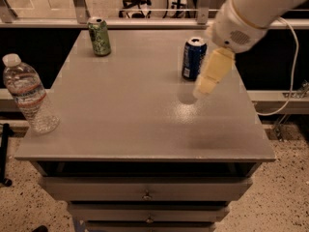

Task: Pick green can

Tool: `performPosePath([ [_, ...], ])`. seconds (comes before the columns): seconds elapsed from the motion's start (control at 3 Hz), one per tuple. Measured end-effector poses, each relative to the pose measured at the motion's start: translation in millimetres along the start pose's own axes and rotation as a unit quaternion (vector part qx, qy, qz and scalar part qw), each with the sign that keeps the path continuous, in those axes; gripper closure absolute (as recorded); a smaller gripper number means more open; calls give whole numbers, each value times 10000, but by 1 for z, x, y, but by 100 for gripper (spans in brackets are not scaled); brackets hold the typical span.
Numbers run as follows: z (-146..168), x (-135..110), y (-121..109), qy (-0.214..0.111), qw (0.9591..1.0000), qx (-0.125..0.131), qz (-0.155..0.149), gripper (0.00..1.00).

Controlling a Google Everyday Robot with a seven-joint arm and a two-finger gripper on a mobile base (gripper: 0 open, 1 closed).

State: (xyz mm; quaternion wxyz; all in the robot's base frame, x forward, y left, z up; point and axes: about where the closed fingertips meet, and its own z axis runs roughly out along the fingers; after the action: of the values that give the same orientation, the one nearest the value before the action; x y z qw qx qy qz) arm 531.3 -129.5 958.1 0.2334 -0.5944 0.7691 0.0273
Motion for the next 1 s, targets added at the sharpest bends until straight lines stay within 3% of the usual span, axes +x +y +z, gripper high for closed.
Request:
performPosePath([
  [0.33,19,-57,-19,-365,9993,42,-8,0],
  [1.0,20,-60,-19,-448,9990,50,7,0],
])
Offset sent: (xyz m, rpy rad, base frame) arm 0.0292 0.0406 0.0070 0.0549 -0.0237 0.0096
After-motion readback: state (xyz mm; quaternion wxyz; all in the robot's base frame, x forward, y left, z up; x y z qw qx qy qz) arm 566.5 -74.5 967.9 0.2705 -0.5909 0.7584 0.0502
